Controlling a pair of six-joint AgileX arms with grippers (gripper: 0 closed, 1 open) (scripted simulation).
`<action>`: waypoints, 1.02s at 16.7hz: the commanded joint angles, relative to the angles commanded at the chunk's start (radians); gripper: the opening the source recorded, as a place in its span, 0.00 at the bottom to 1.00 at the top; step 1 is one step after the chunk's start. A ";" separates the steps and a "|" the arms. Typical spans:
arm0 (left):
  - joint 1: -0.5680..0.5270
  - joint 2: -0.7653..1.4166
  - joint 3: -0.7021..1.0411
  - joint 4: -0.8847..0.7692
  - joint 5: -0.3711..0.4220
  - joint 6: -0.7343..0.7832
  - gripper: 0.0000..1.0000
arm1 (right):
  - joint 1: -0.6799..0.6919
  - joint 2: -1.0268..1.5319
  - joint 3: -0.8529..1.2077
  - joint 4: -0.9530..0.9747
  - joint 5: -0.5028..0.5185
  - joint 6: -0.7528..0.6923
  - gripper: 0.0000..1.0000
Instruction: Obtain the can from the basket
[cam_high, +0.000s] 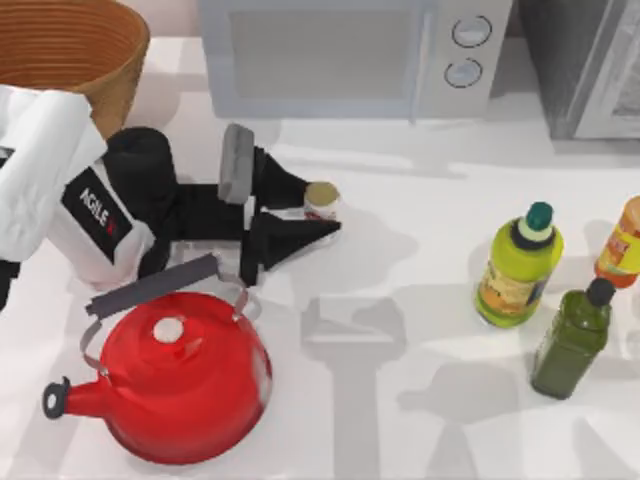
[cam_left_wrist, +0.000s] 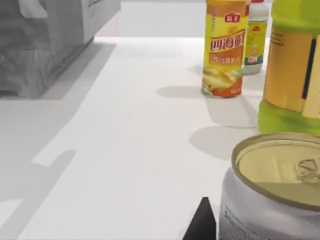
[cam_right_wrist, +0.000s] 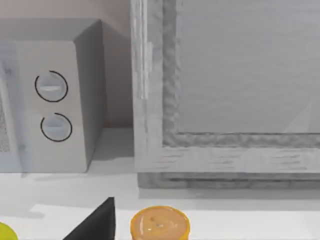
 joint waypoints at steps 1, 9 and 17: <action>0.000 0.000 0.000 0.000 0.000 0.000 0.00 | 0.000 0.000 0.000 0.000 0.000 0.000 1.00; 0.000 0.000 0.000 0.000 0.000 0.000 0.38 | 0.000 0.000 0.000 0.000 0.000 0.000 1.00; 0.000 0.000 0.000 0.000 0.000 0.000 0.98 | 0.000 0.000 0.000 0.000 0.000 0.000 1.00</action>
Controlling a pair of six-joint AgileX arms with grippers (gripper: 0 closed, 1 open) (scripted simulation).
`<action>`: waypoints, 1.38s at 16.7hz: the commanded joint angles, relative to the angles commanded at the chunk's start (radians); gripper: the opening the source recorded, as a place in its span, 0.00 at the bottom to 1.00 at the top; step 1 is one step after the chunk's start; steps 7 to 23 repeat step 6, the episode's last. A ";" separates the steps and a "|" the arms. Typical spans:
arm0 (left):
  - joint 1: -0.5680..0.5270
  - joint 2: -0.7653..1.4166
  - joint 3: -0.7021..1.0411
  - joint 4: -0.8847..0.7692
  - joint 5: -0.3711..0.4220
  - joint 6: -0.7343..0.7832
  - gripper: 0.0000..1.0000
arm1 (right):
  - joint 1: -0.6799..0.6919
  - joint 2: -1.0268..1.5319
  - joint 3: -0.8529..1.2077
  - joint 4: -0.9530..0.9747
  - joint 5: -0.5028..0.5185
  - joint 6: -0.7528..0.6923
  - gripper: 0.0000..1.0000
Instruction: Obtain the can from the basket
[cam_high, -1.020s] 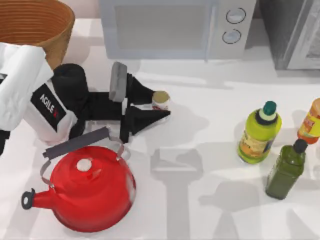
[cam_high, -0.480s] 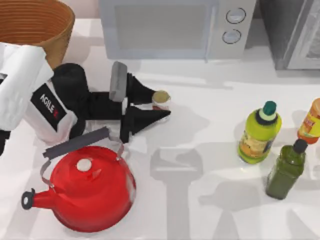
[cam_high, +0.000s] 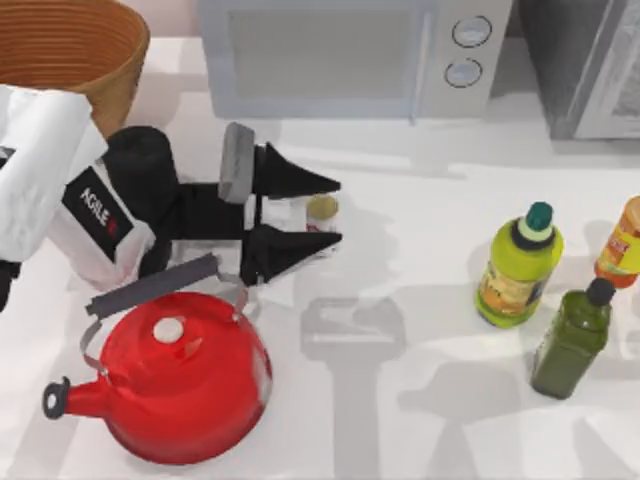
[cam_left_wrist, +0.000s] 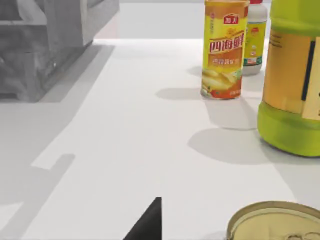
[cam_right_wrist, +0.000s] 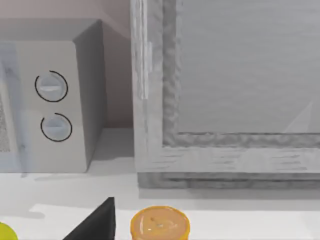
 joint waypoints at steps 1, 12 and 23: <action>0.000 0.000 0.000 0.000 0.000 0.000 1.00 | 0.000 0.000 0.000 0.000 0.000 0.000 1.00; 0.000 0.000 0.000 0.000 0.000 0.000 1.00 | 0.000 0.000 0.000 0.000 0.000 0.000 1.00; 0.000 0.000 0.000 0.000 0.000 0.000 1.00 | 0.000 0.000 0.000 0.000 0.000 0.000 1.00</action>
